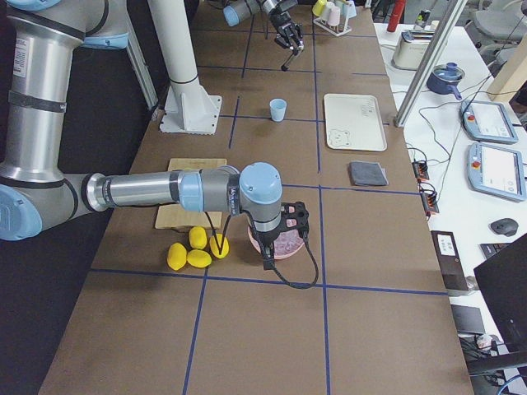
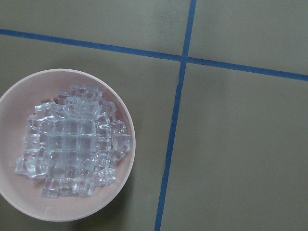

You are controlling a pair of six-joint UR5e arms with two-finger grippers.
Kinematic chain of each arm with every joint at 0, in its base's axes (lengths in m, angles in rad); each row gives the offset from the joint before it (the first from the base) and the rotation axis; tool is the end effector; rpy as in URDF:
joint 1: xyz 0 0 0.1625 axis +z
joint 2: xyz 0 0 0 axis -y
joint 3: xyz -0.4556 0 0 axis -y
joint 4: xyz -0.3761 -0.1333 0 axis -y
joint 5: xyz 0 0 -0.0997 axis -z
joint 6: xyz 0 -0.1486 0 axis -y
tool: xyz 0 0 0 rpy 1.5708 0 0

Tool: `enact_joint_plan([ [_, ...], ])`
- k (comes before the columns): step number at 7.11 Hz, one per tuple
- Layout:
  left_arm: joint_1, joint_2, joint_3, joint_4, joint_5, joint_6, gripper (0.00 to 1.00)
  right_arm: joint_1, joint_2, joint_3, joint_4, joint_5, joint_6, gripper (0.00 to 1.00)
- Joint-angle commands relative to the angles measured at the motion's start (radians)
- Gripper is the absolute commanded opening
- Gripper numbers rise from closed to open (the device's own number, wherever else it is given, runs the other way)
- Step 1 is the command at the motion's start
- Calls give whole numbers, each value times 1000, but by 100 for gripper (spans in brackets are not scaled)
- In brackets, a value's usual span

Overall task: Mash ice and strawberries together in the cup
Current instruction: 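Lift the pestle out of the cup and carry it back with the left gripper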

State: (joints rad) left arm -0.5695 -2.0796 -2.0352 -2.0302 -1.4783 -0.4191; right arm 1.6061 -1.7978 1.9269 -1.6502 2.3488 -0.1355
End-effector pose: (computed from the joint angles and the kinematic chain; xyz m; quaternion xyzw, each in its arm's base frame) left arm 0.4208 -0.4440 0.1711 0.5201 0.4012 0.1872 0.7304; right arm 0.0422 -0.3740 0.6588 0.0552 -0.3758 -0.0557 0.9234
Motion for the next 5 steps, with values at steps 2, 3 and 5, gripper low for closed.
enact_joint_plan([
  [2, -102, 79, 3, 198, -17, -76, 3, 0, 0, 0, 0, 1, -1, 99],
  [3, -181, 157, 4, 206, -124, -70, 4, 0, 0, 1, 1, 1, 0, 99],
  [5, -385, 280, 16, 214, -404, -69, 4, 0, 0, 1, 1, 1, 0, 99],
])
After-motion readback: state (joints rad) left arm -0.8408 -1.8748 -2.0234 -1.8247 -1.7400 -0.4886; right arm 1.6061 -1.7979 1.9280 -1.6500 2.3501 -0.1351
